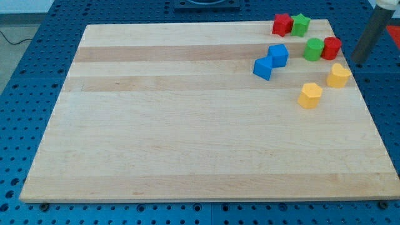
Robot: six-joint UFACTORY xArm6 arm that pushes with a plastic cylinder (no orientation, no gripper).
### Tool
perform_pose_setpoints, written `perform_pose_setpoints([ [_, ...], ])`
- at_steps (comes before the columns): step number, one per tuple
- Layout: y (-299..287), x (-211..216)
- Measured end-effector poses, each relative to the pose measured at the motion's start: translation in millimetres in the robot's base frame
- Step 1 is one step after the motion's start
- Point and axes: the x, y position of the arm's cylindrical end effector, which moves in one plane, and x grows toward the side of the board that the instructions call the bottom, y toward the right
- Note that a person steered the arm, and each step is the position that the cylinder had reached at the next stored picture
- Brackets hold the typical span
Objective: Push both the circles towards the green star
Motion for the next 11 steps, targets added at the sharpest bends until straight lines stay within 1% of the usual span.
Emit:
perform_pose_setpoints([
  [1, -20, -33],
  [2, -47, -47],
  [4, 24, -15],
  [5, 17, -1],
  [6, -21, -7],
  [7, -36, -22],
  [8, -34, -27],
  [9, -30, 12],
  [10, -64, 31],
  [11, -109, 23],
])
